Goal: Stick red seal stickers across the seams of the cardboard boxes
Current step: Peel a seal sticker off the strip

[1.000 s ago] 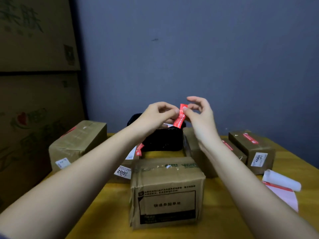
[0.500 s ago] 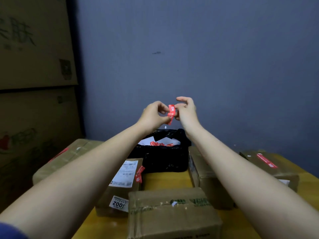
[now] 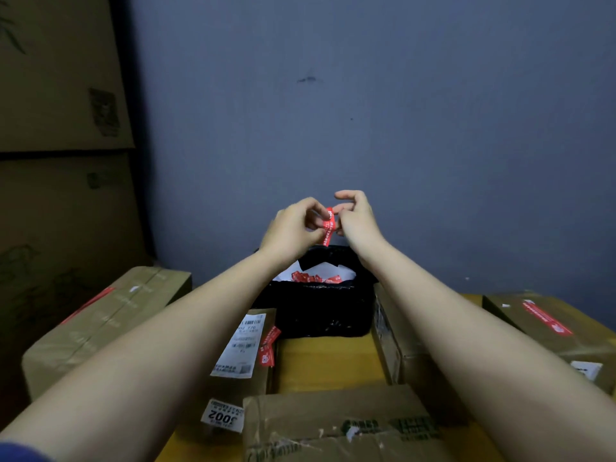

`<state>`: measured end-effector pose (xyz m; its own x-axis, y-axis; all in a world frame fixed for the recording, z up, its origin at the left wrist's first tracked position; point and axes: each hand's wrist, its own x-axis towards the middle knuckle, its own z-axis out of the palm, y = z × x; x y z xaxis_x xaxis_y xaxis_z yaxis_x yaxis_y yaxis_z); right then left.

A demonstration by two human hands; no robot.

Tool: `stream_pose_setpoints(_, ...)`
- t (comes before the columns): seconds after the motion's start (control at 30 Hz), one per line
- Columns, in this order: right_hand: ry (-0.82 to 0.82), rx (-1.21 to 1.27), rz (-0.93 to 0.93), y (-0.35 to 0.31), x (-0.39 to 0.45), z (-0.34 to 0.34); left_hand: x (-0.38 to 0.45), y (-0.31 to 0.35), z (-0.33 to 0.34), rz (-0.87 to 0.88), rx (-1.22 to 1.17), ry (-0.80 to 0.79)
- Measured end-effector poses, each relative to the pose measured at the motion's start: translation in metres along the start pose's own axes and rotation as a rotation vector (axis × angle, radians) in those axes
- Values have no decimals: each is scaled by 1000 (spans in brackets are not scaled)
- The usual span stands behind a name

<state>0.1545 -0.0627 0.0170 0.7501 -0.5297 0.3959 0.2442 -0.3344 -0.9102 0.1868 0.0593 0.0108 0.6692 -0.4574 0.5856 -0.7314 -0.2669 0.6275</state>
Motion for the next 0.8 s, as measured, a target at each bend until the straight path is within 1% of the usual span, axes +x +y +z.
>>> stream_pose_setpoints(0.17,-38,27,98,0,4,6,4,-7,4,52,252,117)
stream_pose_setpoints(0.27,-61,21,140,0,5,6,5,-16,5,130,420,151)
stream_pose_setpoints(0.33,-62,20,210,-3,4,8,5,-21,6,197,510,186)
stream_pose_setpoints(0.4,-70,-8,312,-4,6,11,3,-23,8,243,524,215)
stream_pose_setpoints(0.47,-105,-140,341,-3,8,11,2,-22,7,211,445,255)
stream_pose_setpoints(0.53,-122,-257,242,2,8,7,4,-18,4,87,329,247)
stream_pose_setpoints(0.6,-121,-273,72,7,5,2,7,-16,1,-14,290,166)
stream_pose_setpoints(0.67,-156,-286,-50,6,0,0,6,-15,1,-32,261,107)
stream_pose_setpoints(0.73,-200,-292,-88,4,-5,1,4,-15,3,-11,228,87)
stream_pose_setpoints(0.8,-191,-273,-47,2,-6,1,2,-14,5,7,224,77)
